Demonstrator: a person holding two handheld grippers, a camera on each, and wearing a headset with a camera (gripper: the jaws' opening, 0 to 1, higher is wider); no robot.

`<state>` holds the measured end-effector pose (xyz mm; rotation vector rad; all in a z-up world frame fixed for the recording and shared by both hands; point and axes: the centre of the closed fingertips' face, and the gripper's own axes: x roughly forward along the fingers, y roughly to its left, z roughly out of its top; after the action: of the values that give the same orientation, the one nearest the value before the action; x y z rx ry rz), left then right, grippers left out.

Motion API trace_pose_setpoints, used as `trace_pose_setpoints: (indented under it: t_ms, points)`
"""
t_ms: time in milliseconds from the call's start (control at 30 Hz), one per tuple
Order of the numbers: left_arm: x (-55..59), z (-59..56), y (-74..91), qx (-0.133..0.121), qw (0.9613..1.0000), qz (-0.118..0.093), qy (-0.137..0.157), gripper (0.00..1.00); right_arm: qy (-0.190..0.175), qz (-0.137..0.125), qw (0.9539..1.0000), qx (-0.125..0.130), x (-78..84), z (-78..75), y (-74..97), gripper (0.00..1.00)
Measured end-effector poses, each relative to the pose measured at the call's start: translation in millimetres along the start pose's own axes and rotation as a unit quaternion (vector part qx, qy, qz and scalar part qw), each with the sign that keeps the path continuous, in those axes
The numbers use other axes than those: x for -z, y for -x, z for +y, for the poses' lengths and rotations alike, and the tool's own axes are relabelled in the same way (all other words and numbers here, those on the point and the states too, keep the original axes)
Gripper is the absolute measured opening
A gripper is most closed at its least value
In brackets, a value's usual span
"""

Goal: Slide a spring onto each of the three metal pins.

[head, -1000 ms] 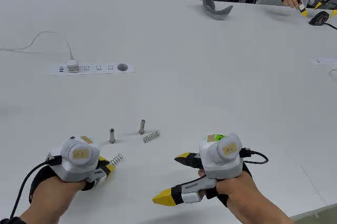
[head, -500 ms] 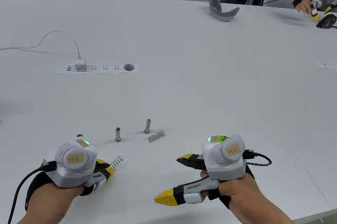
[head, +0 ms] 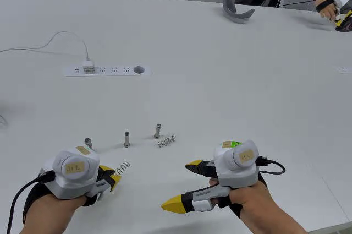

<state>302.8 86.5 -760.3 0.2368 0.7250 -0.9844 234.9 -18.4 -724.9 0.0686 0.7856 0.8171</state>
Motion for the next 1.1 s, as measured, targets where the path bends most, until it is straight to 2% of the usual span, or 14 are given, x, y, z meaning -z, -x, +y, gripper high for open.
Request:
trace_pose_setpoints:
  t_ms: [267, 500, 733, 1100]
  points:
    - [0.0, -2.1, 13.1, 0.0, 0.9999, -0.008, 0.009, 0.11, -0.003, -0.001, 1.0, -0.008, -1.6, 4.9, -4.4, 0.8]
    - [1.4, -4.4, 22.2, 0.001, 1.0, -0.009, 0.001, 0.11, -0.007, -0.007, 0.9998, -0.018, -8.8, 9.7, -9.5, 0.78]
    - [-2.1, -6.7, 32.3, 0.003, 0.9999, -0.013, -0.004, 0.11, -0.011, -0.013, 0.9995, -0.026, -13.1, 13.1, -12.5, 0.77]
    - [-4.3, -20.7, 44.6, 0.012, 0.9997, -0.02, -0.01, 0.11, -0.029, -0.028, 0.9983, -0.041, -21.0, 21.7, -19.2, 0.73]
